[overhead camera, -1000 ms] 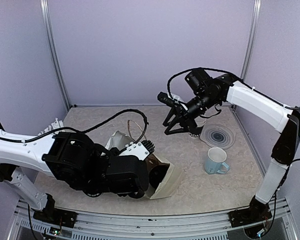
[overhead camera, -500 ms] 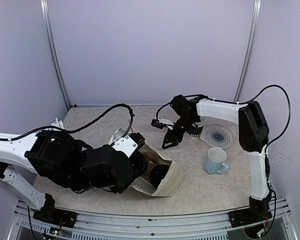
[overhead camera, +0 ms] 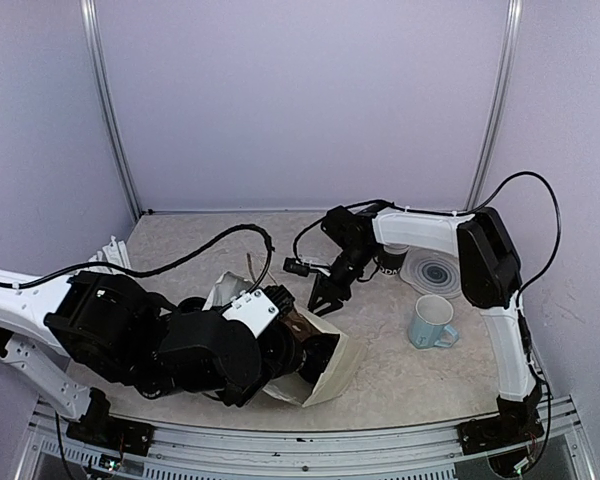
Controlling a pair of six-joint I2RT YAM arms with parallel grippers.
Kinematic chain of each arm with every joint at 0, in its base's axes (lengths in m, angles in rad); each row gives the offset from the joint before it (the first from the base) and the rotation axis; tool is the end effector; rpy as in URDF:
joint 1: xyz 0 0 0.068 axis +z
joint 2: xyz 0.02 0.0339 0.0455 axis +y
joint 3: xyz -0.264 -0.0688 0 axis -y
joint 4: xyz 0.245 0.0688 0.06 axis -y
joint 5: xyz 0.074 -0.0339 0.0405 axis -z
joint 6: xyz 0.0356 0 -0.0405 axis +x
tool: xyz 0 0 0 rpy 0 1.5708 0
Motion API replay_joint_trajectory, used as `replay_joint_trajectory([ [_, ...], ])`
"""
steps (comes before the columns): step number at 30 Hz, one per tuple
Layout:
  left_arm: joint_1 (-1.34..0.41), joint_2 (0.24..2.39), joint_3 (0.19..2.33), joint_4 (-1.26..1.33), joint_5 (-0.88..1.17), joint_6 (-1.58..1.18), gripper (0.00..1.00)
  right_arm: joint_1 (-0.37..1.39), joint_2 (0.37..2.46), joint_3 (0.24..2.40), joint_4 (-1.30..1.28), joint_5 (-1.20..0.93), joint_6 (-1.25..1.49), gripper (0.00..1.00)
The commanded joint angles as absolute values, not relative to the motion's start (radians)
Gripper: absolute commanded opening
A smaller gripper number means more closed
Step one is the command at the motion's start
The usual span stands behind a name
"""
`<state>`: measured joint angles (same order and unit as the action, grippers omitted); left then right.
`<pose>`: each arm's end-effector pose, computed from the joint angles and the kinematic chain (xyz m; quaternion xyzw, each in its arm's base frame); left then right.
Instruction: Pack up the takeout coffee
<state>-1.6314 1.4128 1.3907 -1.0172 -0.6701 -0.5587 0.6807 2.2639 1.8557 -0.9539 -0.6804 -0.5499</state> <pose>0.0053 -0.2772 0.3409 0.3914 0.8274 -0.0752 0.3956 0.3422 0.3059 0.1749 -0.5695 0.7456 0.3376 0.0763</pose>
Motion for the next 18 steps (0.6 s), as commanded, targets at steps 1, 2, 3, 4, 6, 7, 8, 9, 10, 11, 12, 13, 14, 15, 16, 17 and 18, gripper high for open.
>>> replay_joint_trajectory([
  [1,-1.656,1.403,1.387,-0.942,-0.643,-0.497,0.5,0.694,2.298,1.893,-0.985,-0.756,-0.575,0.46],
  [2,-1.657,1.407,1.393,-0.914,-0.64,-0.461,0.5,0.696,2.305,1.904,-0.986,-0.76,-0.573,0.46],
  [3,-1.656,1.414,1.4,-0.893,-0.638,-0.434,0.5,0.696,2.313,1.918,-0.988,-0.764,-0.569,0.46],
  [4,-1.656,1.424,1.405,-0.869,-0.635,-0.411,0.5,0.698,2.324,1.936,-0.993,-0.769,-0.562,0.46],
  [6,-1.657,1.445,1.409,-0.839,-0.642,-0.376,0.5,0.706,2.345,1.983,-1.01,-0.775,-0.556,0.46],
  [7,-1.654,1.455,1.412,-0.833,-0.651,-0.367,0.5,0.709,2.358,2.003,-1.019,-0.779,-0.555,0.46],
  [8,-1.65,1.468,1.414,-0.83,-0.662,-0.36,0.5,0.714,2.364,2.018,-1.027,-0.78,-0.555,0.46],
  [9,-1.645,1.477,1.416,-0.824,-0.673,-0.355,0.5,0.718,2.37,2.032,-1.033,-0.781,-0.556,0.46],
  [10,-1.641,1.49,1.416,-0.815,-0.685,-0.352,0.5,0.72,2.373,2.042,-1.036,-0.783,-0.557,0.46],
  [11,-1.636,1.501,1.415,-0.801,-0.694,-0.349,0.5,0.724,2.378,2.056,-1.042,-0.79,-0.557,0.46],
  [12,-1.633,1.506,1.412,-0.78,-0.703,-0.345,0.5,0.725,2.387,2.076,-1.049,-0.798,-0.557,0.46],
  [13,-1.633,1.512,1.411,-0.763,-0.716,-0.339,0.5,0.728,2.396,2.1,-1.067,-0.808,-0.558,0.46],
  [14,-1.631,1.517,1.411,-0.747,-0.729,-0.336,0.5,0.731,2.408,2.125,-1.081,-0.814,-0.56,0.46],
  [15,-1.628,1.521,1.41,-0.728,-0.739,-0.332,0.5,0.735,2.417,2.155,-1.091,-0.819,-0.562,0.46],
  [16,-1.625,1.524,1.408,-0.708,-0.743,-0.326,0.5,0.739,2.426,2.174,-1.097,-0.818,-0.561,0.46],
  [17,-1.621,1.525,1.404,-0.688,-0.748,-0.323,0.5,0.742,2.431,2.191,-1.099,-0.817,-0.559,0.46],
  [18,-1.619,1.527,1.403,-0.677,-0.754,-0.322,0.5,0.744,2.436,2.204,-1.101,-0.816,-0.556,0.46],
])
